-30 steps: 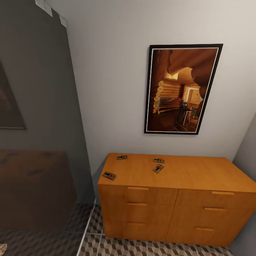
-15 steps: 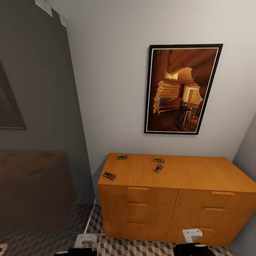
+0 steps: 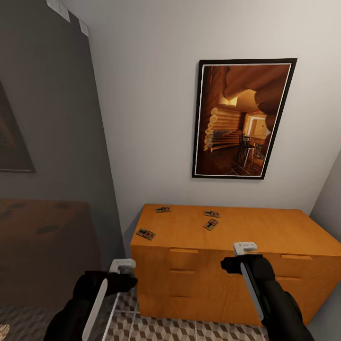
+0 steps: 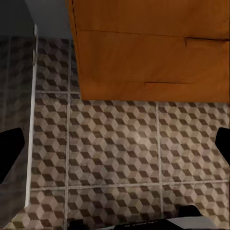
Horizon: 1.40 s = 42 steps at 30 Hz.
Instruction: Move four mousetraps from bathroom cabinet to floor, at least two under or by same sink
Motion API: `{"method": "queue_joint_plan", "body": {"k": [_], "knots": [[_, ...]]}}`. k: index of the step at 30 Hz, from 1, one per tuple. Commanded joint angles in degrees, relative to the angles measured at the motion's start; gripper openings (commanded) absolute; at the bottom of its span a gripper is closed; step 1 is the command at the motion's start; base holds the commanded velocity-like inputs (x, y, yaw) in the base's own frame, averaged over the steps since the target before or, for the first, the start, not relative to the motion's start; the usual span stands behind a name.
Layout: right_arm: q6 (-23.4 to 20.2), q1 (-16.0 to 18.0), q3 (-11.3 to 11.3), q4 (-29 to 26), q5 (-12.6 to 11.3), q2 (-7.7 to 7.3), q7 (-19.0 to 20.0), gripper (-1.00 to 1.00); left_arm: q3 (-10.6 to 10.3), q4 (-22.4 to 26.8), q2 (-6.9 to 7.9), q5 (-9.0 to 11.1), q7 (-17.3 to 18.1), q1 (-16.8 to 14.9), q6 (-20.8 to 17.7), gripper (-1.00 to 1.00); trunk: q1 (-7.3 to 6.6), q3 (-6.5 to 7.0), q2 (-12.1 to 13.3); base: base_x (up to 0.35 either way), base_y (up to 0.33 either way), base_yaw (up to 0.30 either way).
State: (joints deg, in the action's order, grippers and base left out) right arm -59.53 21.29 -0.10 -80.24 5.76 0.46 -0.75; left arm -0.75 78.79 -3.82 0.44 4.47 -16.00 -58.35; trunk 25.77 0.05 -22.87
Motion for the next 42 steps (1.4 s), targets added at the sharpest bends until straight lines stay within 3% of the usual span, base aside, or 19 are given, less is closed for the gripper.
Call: {"method": "queue_joint_plan", "body": {"k": [1,3,7,13,17,21,22,25,28,31,36,42], "knots": [[-0.47,2.06,-0.01,0.37,0.37,0.05,0.14,1.00,0.03,0.09,-0.23,-0.03,0.23,-1.71,-0.54,1.00,0.02,-0.05,-0.05,0.000,0.000,0.000],[-0.47,3.99,0.00,0.80,0.36,0.07,0.13,1.00,0.01,0.12,-0.53,0.00,0.27,-3.35,-0.76,1.00,0.02,-0.05,-0.05,0.000,0.000,0.000],[-0.47,11.77,0.01,3.17,0.33,0.14,0.08,1.00,-0.02,-0.32,-1.86,0.15,0.43,-10.08,-1.34,1.00,0.02,-0.05,-0.05,0.000,0.000,0.000],[-0.47,23.82,-0.04,10.91,0.28,0.36,-0.02,1.00,-0.04,-4.90,-3.51,0.30,0.51,-22.14,-1.65,1.00,0.02,-0.05,-0.05,0.000,0.000,0.000],[-0.47,31.58,-0.19,20.00,0.30,1.87,-0.13,1.00,-0.02,-14.33,-4.41,0.36,0.52,-32.02,-1.65,1.00,0.02,-0.05,-0.05,0.000,0.000,0.000],[-0.47,37.98,-0.38,30.86,0.36,3.52,-0.82,1.00,0.21,-29.29,-4.71,0.54,0.44,-42.54,-1.25,1.00,0.02,-0.05,-0.05,0.000,0.000,0.000],[-0.47,37.98,-0.38,30.86,0.36,3.52,-0.82,1.00,0.21,-29.29,-4.71,0.54,0.44,-42.54,-1.25,1.00,0.02,-0.05,-0.05,0.000,0.000,0.000],[2.57,41.45,-0.44,39.15,0.36,4.27,-2.22,1.00,0.38,-42.28,-4.62,1.00,0.40,-50.20,0.07,1.00,0.02,-0.05,-0.05,0.000,0.000,0.000],[7.95,43.69,-0.48,46.26,0.30,4.86,-4.47,1.00,0.48,-53.54,-4.45,1.64,0.18,-56.72,3.88,1.00,0.02,-0.05,-0.05,0.000,0.000,0.000],[11.71,44.93,-0.49,50.68,0.20,5.45,-6.92,1.00,0.52,-60.17,-4.25,2.00,-0.26,-61.31,8.15,1.00,0.02,-0.05,-0.05,0.000,0.000,0.000],[13.92,45.78,-0.50,53.02,0.04,5.98,-8.83,1.00,0.50,-63.38,-3.96,2.22,-0.25,-64.29,9.73,1.00,0.02,-0.05,-0.05,0.000,0.000,0.000],[14.25,46.23,-0.53,53.33,-0.02,6.27,-9.73,1.00,0.27,-62.94,-3.84,2.34,0.03,-65.83,8.32,1.00,0.02,-0.05,-0.05,0.000,0.000,0.000]]}}
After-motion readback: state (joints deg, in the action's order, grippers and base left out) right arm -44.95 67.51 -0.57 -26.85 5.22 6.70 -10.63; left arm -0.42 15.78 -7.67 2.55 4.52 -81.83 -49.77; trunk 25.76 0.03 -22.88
